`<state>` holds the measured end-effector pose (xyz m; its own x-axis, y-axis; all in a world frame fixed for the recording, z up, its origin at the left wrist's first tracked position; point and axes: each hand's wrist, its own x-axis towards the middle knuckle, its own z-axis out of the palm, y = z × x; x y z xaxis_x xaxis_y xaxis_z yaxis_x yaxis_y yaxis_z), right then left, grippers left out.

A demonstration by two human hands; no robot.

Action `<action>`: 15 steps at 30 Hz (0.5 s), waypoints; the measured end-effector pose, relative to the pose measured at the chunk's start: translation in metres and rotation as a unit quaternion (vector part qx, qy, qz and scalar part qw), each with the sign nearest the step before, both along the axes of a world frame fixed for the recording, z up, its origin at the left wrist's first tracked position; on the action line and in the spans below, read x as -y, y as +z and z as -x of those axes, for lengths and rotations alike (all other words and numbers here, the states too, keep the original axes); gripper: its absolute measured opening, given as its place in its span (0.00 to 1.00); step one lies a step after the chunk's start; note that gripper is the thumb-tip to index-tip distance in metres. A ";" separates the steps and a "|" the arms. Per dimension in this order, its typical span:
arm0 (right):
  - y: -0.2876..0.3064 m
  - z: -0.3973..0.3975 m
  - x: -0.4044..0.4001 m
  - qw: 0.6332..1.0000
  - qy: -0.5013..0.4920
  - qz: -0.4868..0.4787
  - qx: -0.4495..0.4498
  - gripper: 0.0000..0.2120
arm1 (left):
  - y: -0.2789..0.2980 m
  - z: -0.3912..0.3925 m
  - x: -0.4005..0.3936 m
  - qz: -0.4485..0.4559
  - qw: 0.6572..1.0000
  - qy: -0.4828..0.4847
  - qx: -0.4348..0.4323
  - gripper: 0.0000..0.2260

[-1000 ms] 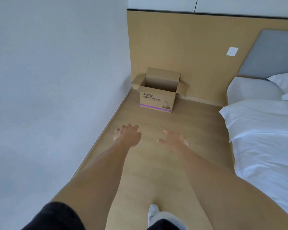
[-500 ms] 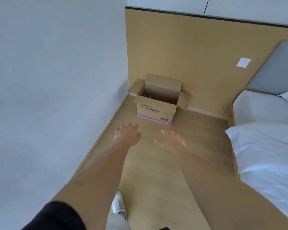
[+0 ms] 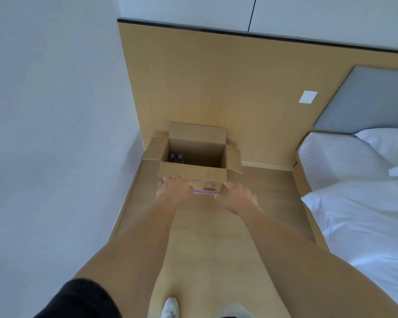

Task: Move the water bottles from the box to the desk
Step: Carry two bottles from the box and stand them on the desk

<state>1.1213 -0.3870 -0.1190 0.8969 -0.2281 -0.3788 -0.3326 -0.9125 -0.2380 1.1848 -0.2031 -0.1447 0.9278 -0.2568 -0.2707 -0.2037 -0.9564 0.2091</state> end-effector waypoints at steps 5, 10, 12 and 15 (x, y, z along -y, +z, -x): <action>-0.012 -0.062 -0.003 0.999 -0.027 -0.011 -0.021 0.28 | -0.012 -0.070 -0.003 -0.018 0.999 -0.022 -0.023 0.17; -0.030 -0.123 0.011 0.998 -0.030 -0.012 -0.051 0.29 | -0.030 -0.134 0.006 -0.027 0.998 -0.024 -0.045 0.19; -0.038 -0.154 0.019 0.998 -0.029 -0.017 -0.058 0.30 | -0.038 -0.162 0.011 -0.029 0.998 -0.017 -0.049 0.18; -0.052 -0.209 0.031 0.997 -0.031 -0.038 -0.058 0.30 | -0.049 -0.210 0.019 -0.030 0.998 0.001 -0.054 0.18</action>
<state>1.3307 -0.4184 -0.1707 0.8310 -0.2484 -0.4977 -0.4171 -0.8702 -0.2621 1.3946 -0.2222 -0.1937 0.8928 -0.2350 -0.3844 -0.1812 -0.9684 0.1712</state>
